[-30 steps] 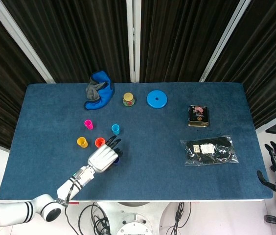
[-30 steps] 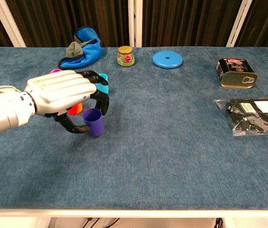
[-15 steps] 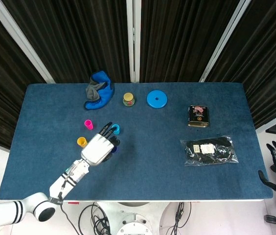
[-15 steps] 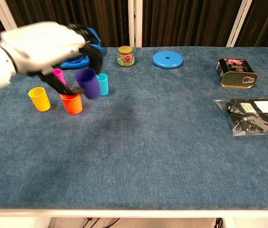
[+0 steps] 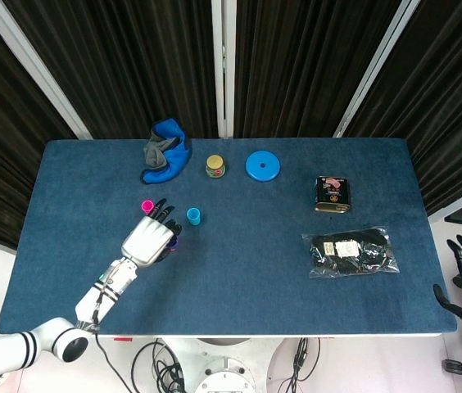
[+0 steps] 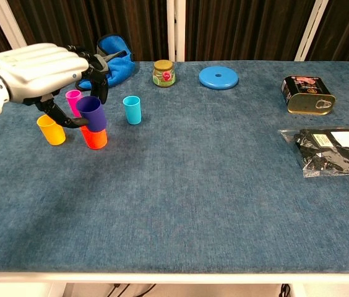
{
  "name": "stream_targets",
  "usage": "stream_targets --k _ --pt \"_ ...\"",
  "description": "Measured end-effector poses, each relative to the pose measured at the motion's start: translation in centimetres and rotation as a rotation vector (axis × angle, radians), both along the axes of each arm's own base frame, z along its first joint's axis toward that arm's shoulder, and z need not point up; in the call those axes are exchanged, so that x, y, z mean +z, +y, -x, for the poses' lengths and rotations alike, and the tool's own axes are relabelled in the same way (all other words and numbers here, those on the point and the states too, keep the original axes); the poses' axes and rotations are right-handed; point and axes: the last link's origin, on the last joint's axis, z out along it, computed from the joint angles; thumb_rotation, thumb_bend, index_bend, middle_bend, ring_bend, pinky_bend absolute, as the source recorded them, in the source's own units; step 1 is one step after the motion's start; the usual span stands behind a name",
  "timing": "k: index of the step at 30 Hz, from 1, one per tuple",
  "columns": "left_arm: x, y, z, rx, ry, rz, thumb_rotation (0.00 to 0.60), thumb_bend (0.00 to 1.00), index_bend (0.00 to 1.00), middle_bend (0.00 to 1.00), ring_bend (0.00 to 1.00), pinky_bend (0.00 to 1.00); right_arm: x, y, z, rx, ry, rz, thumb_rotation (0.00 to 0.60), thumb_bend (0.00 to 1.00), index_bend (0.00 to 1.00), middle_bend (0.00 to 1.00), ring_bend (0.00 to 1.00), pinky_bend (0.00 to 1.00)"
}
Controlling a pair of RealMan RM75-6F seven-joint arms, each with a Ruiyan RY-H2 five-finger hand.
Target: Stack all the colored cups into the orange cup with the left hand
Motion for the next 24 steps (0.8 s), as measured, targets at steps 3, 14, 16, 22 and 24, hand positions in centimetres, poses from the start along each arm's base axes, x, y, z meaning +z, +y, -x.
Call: stream_targets --k 3,14,16,22,24 --pt "-0.1 0.4 0.3 0.009 -0.003 -0.005 0.600 0.31 0.46 0.46 0.12 0.06 0.0 0.0 0.0 -0.003 0.002 -0.001 0.600 0.28 0.00 0.00 0.00 0.00" --pt "0.5 1.0 0.2 0.006 -0.016 -0.038 0.600 0.31 0.46 0.46 0.12 0.06 -0.3 -0.2 -0.2 0.000 0.006 -0.011 0.600 0.28 0.00 0.00 0.00 0.00" --pt "0.6 1.1 0.3 0.004 -0.003 -0.044 0.600 0.31 0.46 0.46 0.12 0.06 -0.3 -0.2 -0.2 -0.001 0.007 -0.012 0.600 0.28 0.00 0.00 0.00 0.00" --pt "0.5 1.2 0.8 0.010 0.023 -0.046 0.600 0.31 0.46 0.46 0.12 0.06 -0.3 -0.1 -0.2 -0.003 0.007 -0.011 0.600 0.28 0.00 0.00 0.00 0.00" --pt "0.4 1.1 0.8 0.011 0.028 -0.041 0.600 0.31 0.46 0.45 0.12 0.06 -0.3 -0.1 -0.2 -0.004 0.008 -0.011 0.600 0.28 0.00 0.00 0.00 0.00"
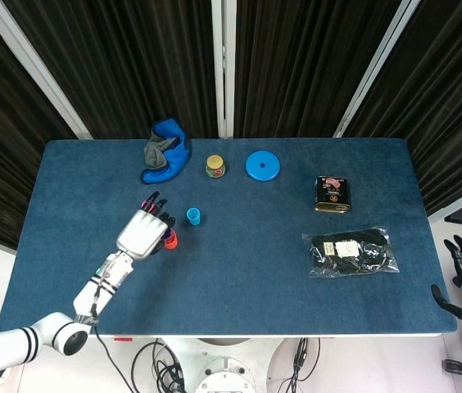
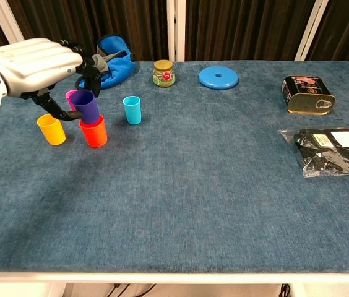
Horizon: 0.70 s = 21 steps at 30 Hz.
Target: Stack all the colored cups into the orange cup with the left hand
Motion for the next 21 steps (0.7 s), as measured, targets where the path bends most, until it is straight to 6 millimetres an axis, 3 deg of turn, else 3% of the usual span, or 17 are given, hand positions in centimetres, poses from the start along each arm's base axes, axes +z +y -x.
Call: stream_targets --k 5,13,21 --pt "-0.1 -0.2 0.1 -0.008 0.014 0.005 0.600 0.31 0.43 0.39 0.12 0.06 0.0 0.0 0.0 -0.001 0.000 -0.001 0.600 0.28 0.00 0.00 0.00 0.00" --pt "0.0 -0.2 0.1 -0.008 0.011 0.021 0.600 0.30 0.12 0.24 0.09 0.06 -0.1 0.0 0.1 -0.004 0.000 -0.002 0.600 0.28 0.00 0.00 0.00 0.00" --pt "1.5 -0.4 0.5 0.021 0.002 -0.020 0.600 0.28 0.12 0.24 0.08 0.06 0.1 -0.1 0.1 -0.001 -0.003 0.005 0.600 0.28 0.00 0.00 0.00 0.00"
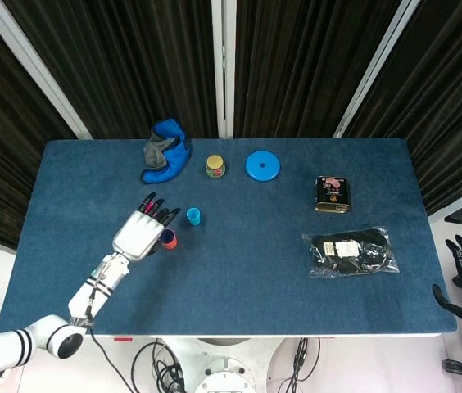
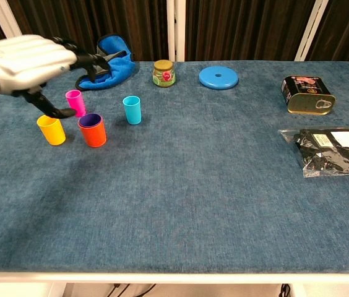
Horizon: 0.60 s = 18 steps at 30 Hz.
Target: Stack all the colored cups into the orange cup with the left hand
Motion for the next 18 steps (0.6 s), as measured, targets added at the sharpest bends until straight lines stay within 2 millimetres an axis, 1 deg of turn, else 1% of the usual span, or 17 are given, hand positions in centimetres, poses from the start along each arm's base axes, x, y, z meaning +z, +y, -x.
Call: stream_targets --k 5,7,10,15,18 --pt "1.2 -0.1 2.3 0.110 -0.002 -0.017 0.600 0.26 0.12 0.24 0.08 0.06 0.0 -0.1 0.0 0.002 0.001 -0.002 0.600 0.28 0.00 0.00 0.00 0.00" --pt "1.4 -0.3 3.5 0.166 -0.007 -0.011 0.600 0.26 0.13 0.25 0.08 0.06 0.0 -0.1 0.0 0.005 0.001 0.000 0.600 0.28 0.00 0.00 0.00 0.00" --pt "1.4 -0.4 4.7 0.208 -0.007 0.001 0.600 0.26 0.16 0.26 0.08 0.06 0.2 -0.1 -0.1 0.011 0.002 0.006 0.600 0.28 0.00 0.00 0.00 0.00" --pt "1.0 -0.3 5.6 0.235 -0.006 0.009 0.600 0.26 0.20 0.27 0.08 0.06 0.5 -0.1 -0.3 0.013 0.006 0.013 0.600 0.28 0.00 0.00 0.00 0.00" --pt "0.7 -0.1 6.0 0.246 -0.013 0.012 0.600 0.26 0.21 0.27 0.08 0.06 0.5 -0.1 -0.4 0.010 0.009 0.012 0.600 0.28 0.00 0.00 0.00 0.00"
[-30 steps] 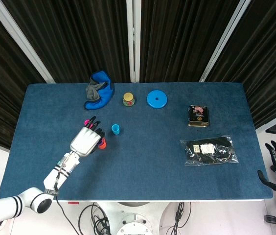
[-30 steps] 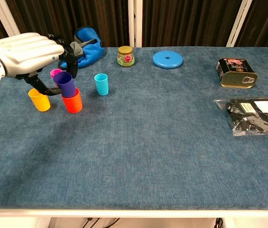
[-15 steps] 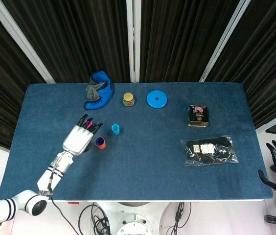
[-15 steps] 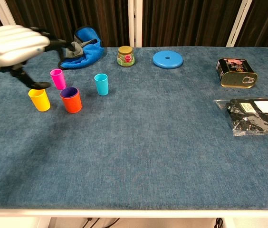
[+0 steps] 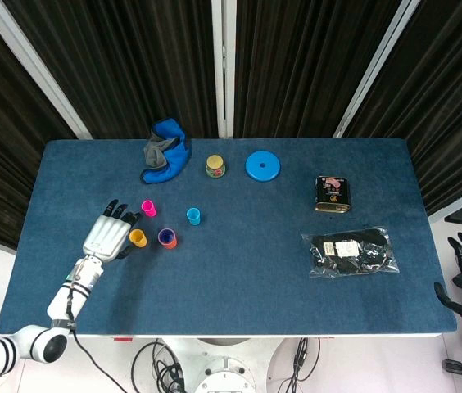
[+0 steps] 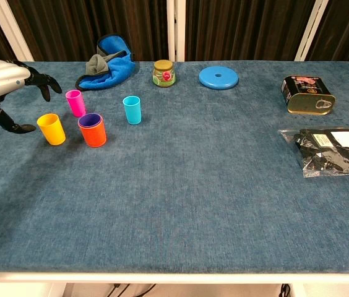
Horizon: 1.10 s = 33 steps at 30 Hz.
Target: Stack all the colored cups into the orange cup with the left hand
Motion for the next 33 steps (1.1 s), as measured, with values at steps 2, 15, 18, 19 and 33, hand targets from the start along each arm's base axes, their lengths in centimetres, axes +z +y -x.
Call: stream_targets --k 2,15,18,19,33 --pt "-0.2 0.1 0.2 0.004 -0.001 0.002 0.600 0.26 0.21 0.27 0.08 0.06 -0.1 0.0 0.0 -0.001 0.002 -0.003 0.600 0.28 0.00 0.00 0.00 0.00" --pt "-1.2 0.6 0.8 0.018 -0.013 0.023 0.600 0.26 0.30 0.35 0.11 0.07 -0.3 -0.2 -0.3 -0.001 0.010 -0.014 0.600 0.29 0.00 0.00 0.00 0.00" --pt "-1.3 0.6 0.8 0.016 -0.024 0.023 0.600 0.26 0.32 0.37 0.11 0.07 -0.3 -0.2 -0.4 0.001 0.010 -0.015 0.600 0.29 0.00 0.00 0.00 0.00" --pt "-1.3 0.6 0.7 0.016 -0.030 0.025 0.600 0.26 0.33 0.37 0.11 0.07 -0.3 -0.2 -0.4 0.001 0.011 -0.016 0.600 0.29 0.00 0.00 0.00 0.00" --pt "-1.8 0.9 0.5 0.007 -0.043 0.028 0.600 0.28 0.41 0.46 0.20 0.08 -0.4 -0.1 -0.2 -0.009 0.012 -0.017 0.600 0.29 0.00 0.00 0.00 0.00"
